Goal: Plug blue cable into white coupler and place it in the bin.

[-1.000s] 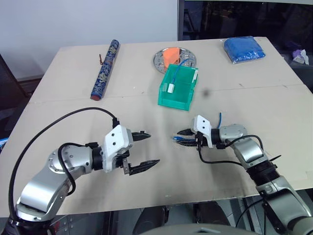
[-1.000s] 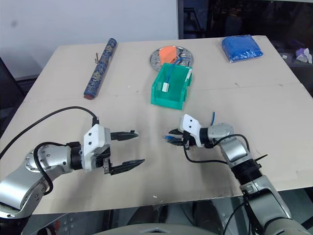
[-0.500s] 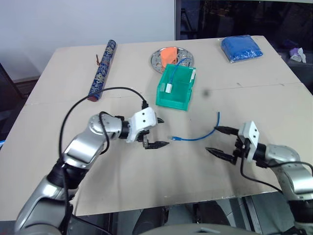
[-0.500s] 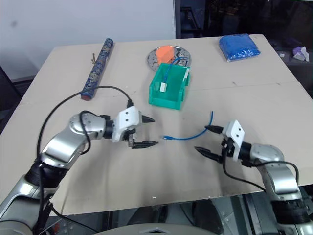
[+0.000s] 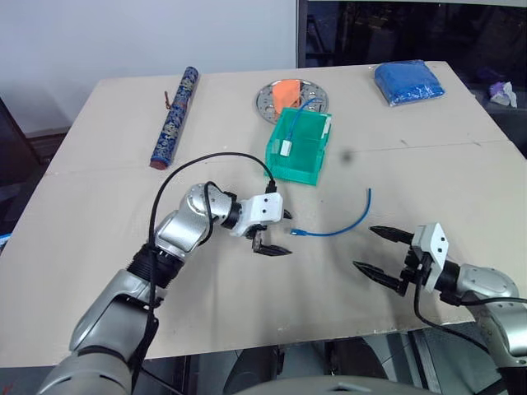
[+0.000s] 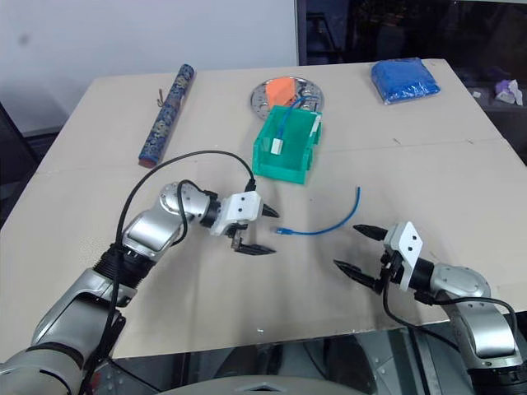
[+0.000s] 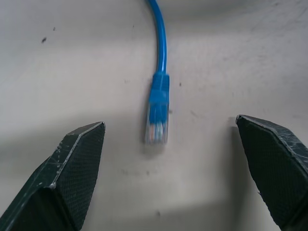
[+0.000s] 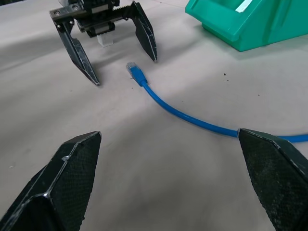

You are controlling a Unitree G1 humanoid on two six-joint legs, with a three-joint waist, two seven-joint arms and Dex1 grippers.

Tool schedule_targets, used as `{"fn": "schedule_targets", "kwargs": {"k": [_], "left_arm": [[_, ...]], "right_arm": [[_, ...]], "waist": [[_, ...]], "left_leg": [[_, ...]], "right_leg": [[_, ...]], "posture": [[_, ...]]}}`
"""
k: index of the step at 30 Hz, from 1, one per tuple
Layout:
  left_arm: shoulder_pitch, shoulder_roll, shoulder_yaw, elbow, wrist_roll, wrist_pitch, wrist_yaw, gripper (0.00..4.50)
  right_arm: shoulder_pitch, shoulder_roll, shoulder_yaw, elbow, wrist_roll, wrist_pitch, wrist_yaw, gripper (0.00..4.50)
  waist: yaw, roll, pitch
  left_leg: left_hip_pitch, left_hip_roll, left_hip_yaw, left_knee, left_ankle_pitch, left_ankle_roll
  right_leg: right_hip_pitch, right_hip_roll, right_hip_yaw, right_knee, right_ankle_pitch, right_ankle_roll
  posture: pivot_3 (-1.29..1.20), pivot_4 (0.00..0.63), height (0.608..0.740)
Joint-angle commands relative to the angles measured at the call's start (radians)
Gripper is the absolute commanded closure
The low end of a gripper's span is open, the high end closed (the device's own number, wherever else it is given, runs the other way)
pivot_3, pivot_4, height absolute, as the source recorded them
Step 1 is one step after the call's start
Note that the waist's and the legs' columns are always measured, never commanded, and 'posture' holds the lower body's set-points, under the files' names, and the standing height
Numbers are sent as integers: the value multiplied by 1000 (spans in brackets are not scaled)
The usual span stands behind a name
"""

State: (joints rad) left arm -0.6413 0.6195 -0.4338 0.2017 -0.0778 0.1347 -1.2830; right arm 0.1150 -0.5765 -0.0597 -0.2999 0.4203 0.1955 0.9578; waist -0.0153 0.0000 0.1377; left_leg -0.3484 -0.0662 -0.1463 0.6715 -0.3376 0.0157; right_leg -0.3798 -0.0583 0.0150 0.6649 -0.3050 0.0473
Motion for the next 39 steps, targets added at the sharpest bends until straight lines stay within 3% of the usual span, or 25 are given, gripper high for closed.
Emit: {"fn": "schedule_targets", "kwargs": {"k": [1,8,11,16,19,22,30,39], "left_arm": [[12,-7,19,-28,4,-30,-3,0],[39,-11,30,-47,1,-36,1,0],[37,-14,31,-43,7,-42,5,808],[36,-20,32,-41,10,-47,7,3365],[36,-20,32,-43,11,-46,2,4477],[30,-44,67,-61,-40,1,10,4477],[-20,-175,252,-194,-334,375,88,4477],[-65,-239,398,-283,-605,669,183,4477]], "right_arm": [[6,-22,-35,-38,29,-15,15,29],[2,-34,-23,-26,36,-25,24,29],[-7,-35,-20,-16,34,-28,25,0],[-9,-36,-18,-12,31,-33,29,0],[-7,-37,-20,-12,31,-34,29,0],[-1,-27,-20,-39,70,17,15,0],[-38,28,-59,-198,474,372,-147,0],[-293,217,-66,-147,634,427,-358,0]], "waist": [[-1,0,0],[1,0,0],[1,0,0],[1,0,0],[1,0,0],[1,0,0],[1,-1,0],[1,-1,0]], "left_leg": [[0,0,0,0,0,0],[0,0,0,1,0,0],[0,0,0,1,0,0],[0,0,0,1,0,0],[0,0,0,1,0,0],[0,0,0,2,0,0],[-1,0,-1,8,0,0],[0,0,-2,11,0,0]], "right_leg": [[0,0,0,0,0,0],[0,0,0,0,0,0],[0,0,0,0,0,0],[0,0,0,1,0,0],[0,0,0,1,0,0],[0,0,0,1,0,0],[1,0,0,4,0,0],[0,0,0,11,0,0]], "posture": [[0,150,740],[0,150,740],[0,150,740],[0,150,740],[0,150,740],[0,150,740],[0,150,740],[0,150,740]]}}
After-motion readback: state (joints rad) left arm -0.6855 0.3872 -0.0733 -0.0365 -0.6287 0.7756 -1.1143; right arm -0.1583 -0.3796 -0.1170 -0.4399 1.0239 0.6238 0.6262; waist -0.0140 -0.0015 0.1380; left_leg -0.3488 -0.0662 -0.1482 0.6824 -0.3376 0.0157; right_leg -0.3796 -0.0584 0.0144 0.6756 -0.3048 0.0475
